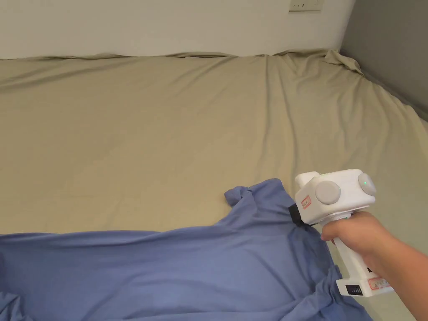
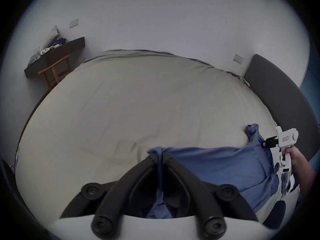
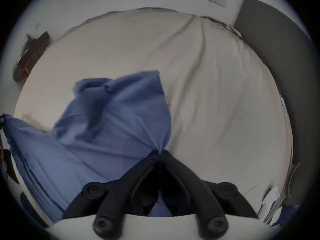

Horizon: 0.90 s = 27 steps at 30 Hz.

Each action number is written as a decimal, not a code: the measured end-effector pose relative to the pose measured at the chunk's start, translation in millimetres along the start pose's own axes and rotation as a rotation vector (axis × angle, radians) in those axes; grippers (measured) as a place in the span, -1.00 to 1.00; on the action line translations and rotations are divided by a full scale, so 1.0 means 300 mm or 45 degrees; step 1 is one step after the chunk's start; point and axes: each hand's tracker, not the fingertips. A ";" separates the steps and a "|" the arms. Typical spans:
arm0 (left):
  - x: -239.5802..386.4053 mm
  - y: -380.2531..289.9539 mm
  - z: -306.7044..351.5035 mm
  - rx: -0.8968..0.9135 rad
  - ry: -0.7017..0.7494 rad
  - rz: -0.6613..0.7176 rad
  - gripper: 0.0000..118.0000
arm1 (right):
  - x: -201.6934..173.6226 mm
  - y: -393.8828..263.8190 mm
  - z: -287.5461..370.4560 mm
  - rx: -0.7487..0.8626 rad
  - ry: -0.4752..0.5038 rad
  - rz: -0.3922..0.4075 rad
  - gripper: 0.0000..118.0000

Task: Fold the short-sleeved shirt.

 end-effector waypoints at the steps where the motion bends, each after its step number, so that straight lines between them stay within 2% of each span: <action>1: -0.005 0.002 0.002 0.002 -0.008 0.005 -0.98 | -0.001 0.001 0.034 0.051 0.056 -0.009 -0.94; 7: -0.060 0.003 0.063 0.019 -0.090 0.083 -0.98 | 0.009 -0.041 0.358 0.224 0.285 0.072 -0.94; 10: -0.099 -0.007 0.117 0.022 -0.126 0.093 -0.98 | -0.014 -0.136 0.520 0.229 0.261 0.192 -0.94; 12: -0.128 -0.022 0.142 0.016 -0.120 0.081 -0.98 | -0.001 -0.200 0.583 0.205 0.315 0.187 -0.94; 14: -0.163 -0.042 0.160 0.002 -0.111 0.073 -0.98 | 0.027 -0.251 0.599 0.145 0.330 0.168 -0.94; 16: -0.192 -0.070 0.182 -0.019 -0.116 0.076 -0.98 | 0.028 -0.323 0.612 0.080 0.313 0.200 -0.94; 20: -0.221 -0.148 0.230 -0.053 -0.138 0.091 -0.98 | 0.049 -0.442 0.598 -0.015 0.327 0.165 -0.94; 24: -0.212 -0.242 0.237 -0.144 -0.104 0.031 -0.98 | 0.042 -0.534 0.559 -0.109 0.327 0.148 -0.94; 25: -0.208 -0.265 0.229 -0.175 -0.089 0.009 -0.98 | 0.032 -0.553 0.546 -0.134 0.328 0.158 -0.94; 27: -0.195 -0.320 0.193 -0.231 -0.026 -0.057 -0.98 | -0.004 -0.583 0.500 -0.169 0.251 0.219 -0.94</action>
